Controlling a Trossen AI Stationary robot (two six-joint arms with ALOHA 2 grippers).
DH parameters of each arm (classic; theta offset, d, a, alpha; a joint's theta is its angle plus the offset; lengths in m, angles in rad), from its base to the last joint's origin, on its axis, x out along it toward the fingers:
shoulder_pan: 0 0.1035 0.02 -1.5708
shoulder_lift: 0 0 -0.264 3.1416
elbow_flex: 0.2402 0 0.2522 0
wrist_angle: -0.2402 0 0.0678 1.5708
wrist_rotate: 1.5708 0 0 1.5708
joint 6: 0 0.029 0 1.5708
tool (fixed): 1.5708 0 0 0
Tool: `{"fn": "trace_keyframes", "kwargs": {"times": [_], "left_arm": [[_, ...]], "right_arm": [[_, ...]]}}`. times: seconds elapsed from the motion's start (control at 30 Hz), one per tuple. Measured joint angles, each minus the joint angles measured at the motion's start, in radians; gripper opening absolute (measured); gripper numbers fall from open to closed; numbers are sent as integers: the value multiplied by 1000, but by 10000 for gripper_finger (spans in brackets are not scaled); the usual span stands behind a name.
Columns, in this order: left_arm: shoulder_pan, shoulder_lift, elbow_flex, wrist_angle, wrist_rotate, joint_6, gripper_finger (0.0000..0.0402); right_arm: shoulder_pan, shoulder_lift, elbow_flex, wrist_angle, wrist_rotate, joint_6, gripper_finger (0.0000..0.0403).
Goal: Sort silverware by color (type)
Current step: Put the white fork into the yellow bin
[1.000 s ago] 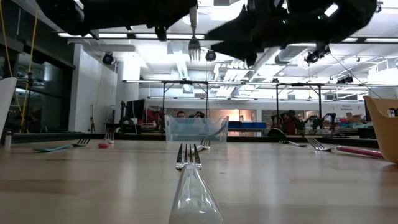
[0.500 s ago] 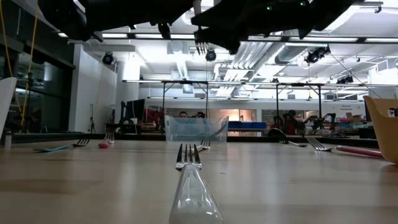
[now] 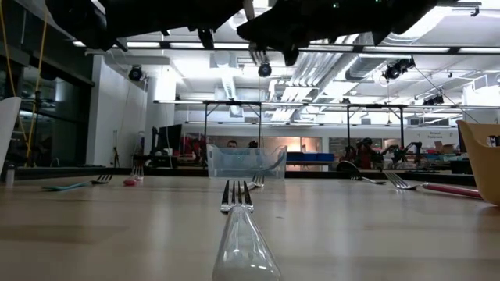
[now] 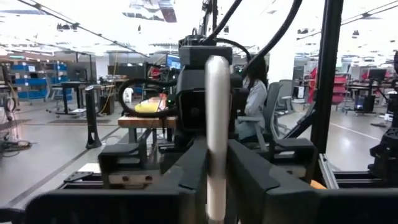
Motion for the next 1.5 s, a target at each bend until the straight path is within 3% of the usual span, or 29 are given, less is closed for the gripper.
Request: {"fn": "trace_keyframes", "kwargs": {"times": [0.23, 0.47, 0.6, 0.73, 0.93, 1.13, 1.27, 1.5], "left_arm": [[-16, -40, 0, -159, -1, 39, 120], [-145, -123, -1, -448, -21, 146, 120], [-269, -183, -1, -575, -136, 174, 97], [-380, -233, 0, -676, -277, 174, 70], [-486, -254, -1, -722, -378, 157, 36], [-541, -254, -1, -729, -429, 123, 12], [-574, -254, -1, -741, -458, 95, 2], [-640, -254, -1, -749, -544, 66, 1]], "right_arm": [[36, -152, 6, -254, 109, 44, 2], [171, -246, 91, -624, 258, 215, 1], [304, -243, 161, -888, 364, 481, 1], [453, -241, 185, -1119, 422, 889, 0], [703, -234, 185, -1407, 404, 1484, 0], [891, -159, 185, -1567, 409, 1852, 0], [936, -68, 185, -1567, 300, 1970, 0], [936, 27, 185, -1540, 183, 1998, 0]]}}
